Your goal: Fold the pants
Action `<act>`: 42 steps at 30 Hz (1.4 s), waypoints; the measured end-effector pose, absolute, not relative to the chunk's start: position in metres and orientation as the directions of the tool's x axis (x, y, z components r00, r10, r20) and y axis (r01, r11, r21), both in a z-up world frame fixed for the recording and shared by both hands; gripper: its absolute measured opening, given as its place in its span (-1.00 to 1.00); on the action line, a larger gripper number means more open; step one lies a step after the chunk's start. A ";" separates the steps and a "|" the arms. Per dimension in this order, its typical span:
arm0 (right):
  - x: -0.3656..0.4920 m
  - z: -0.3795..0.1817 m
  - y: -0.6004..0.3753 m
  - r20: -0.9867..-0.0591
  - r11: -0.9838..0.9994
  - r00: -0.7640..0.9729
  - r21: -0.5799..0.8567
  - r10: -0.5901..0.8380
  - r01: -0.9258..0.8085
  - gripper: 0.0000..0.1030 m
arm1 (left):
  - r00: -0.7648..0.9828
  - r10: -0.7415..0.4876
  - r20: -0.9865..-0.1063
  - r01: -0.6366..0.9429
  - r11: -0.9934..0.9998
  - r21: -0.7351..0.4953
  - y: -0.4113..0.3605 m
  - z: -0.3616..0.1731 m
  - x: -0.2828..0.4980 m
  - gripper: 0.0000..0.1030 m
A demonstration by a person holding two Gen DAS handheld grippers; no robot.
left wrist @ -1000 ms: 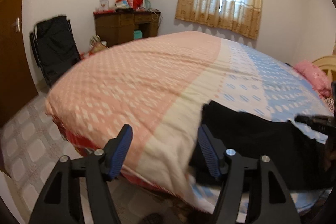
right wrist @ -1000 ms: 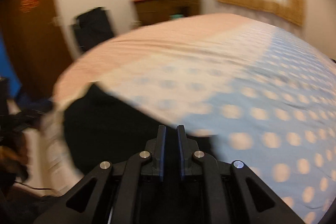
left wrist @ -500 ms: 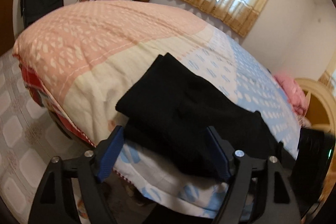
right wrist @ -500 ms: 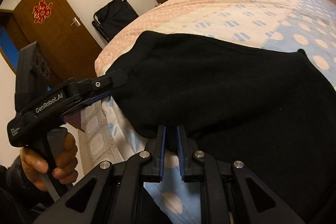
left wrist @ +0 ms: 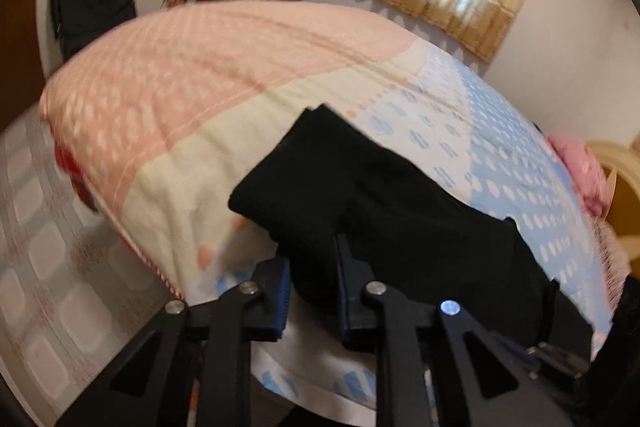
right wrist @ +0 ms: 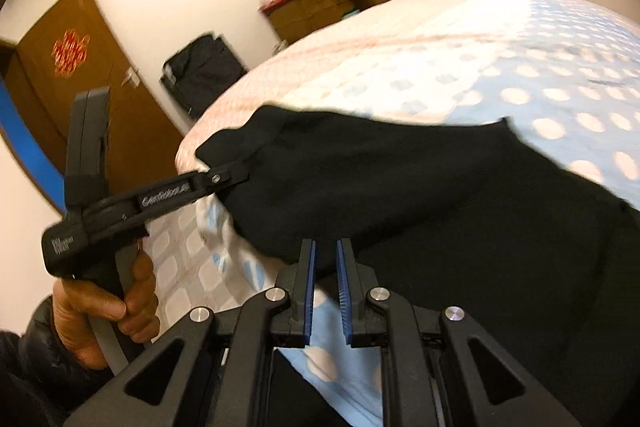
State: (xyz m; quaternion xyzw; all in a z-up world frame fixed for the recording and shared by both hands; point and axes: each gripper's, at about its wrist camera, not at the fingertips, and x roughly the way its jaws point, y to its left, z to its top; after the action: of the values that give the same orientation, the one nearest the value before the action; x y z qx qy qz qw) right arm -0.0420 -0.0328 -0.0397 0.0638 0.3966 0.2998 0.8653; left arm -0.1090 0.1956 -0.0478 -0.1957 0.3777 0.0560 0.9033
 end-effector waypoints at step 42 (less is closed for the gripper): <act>-0.105 -0.047 -0.290 -0.379 0.624 0.799 0.782 0.467 0.007 0.27 | 0.633 -0.558 -0.537 0.690 0.721 0.064 -0.055 -0.035 -0.154 -0.62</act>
State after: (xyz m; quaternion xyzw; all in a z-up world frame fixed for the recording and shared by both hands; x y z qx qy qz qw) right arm -0.1048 -0.2900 -0.0471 0.4124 0.2869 0.1347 0.8541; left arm -0.1539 -0.0546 -0.0352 0.1330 0.2485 -0.3491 0.8937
